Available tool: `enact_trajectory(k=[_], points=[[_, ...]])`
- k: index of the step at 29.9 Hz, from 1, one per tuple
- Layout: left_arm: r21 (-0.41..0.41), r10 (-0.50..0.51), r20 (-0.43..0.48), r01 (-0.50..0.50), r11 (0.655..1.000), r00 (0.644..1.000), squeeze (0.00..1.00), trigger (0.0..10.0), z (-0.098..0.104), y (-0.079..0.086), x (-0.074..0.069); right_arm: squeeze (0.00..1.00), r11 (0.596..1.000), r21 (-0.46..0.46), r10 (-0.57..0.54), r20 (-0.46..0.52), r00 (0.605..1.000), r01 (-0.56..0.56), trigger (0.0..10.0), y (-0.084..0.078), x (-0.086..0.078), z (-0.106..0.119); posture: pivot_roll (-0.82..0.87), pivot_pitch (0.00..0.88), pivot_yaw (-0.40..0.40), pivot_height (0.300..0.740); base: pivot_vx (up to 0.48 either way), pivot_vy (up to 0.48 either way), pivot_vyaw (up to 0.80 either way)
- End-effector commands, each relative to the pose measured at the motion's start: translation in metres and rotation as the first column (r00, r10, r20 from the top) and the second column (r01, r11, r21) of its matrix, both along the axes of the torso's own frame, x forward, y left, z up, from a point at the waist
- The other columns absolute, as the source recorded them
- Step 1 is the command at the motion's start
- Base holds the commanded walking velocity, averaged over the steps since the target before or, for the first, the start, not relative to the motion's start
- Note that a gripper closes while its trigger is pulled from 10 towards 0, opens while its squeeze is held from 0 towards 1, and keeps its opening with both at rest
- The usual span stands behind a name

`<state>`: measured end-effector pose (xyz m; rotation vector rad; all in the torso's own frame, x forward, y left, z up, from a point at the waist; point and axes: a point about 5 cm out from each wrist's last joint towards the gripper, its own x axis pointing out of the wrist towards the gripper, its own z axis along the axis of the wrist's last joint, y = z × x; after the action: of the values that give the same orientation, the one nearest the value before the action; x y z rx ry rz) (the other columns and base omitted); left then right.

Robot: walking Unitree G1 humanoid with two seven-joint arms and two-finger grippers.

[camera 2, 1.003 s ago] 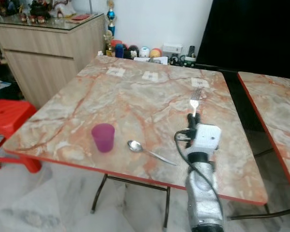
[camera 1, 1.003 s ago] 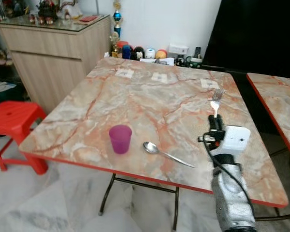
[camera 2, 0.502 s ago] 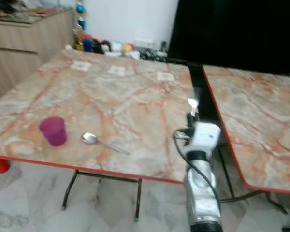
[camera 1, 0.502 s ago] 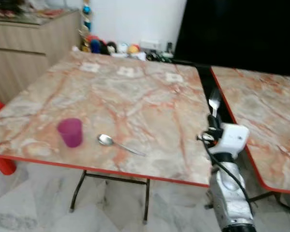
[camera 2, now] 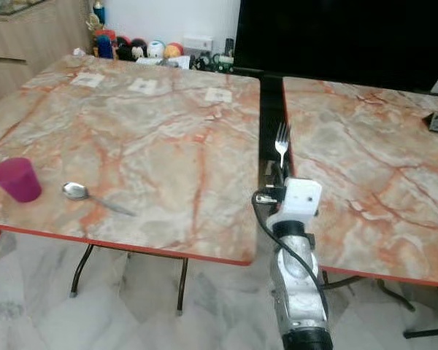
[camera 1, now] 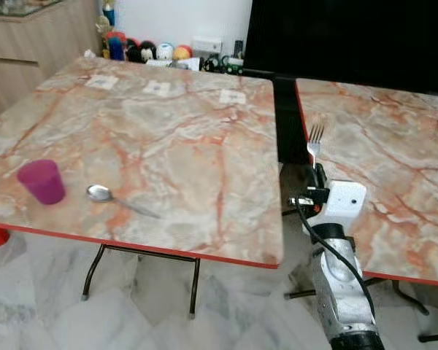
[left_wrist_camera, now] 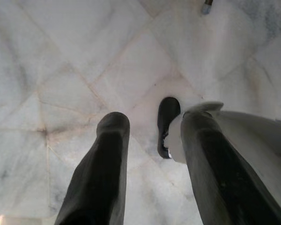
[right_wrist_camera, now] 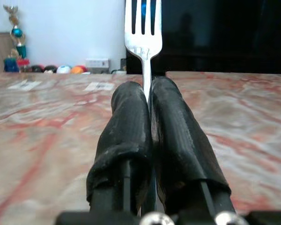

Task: Setting the table

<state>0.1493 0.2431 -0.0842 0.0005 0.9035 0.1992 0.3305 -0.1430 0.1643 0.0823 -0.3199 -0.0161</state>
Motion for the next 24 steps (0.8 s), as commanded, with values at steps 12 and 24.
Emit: enact_trajectory(k=[12, 24], points=[[-0.022, -0.014, -0.034, 0.013, 1.0, 0.999, 0.0, 10.0, -0.0057, -0.0098, -0.0071, 0.0, 0.998, -0.008, -0.055, 0.001, 0.998, 0.055, 10.0, -0.015, 0.001, 0.0005, 0.06, 0.141, -0.046, 0.74, 0.0, -0.366, 0.0], [-0.022, -0.022, -0.037, 0.021, 1.0, 0.999, 0.0, 10.0, -0.006, -0.01, -0.008, 0.0, 0.998, -0.012, -0.064, 0.008, 0.998, 0.064, 10.0, -0.0175, 0.0012, 0.0023, 0.05, 0.144, -0.046, 0.74, 0.0, -0.366, 0.0]])
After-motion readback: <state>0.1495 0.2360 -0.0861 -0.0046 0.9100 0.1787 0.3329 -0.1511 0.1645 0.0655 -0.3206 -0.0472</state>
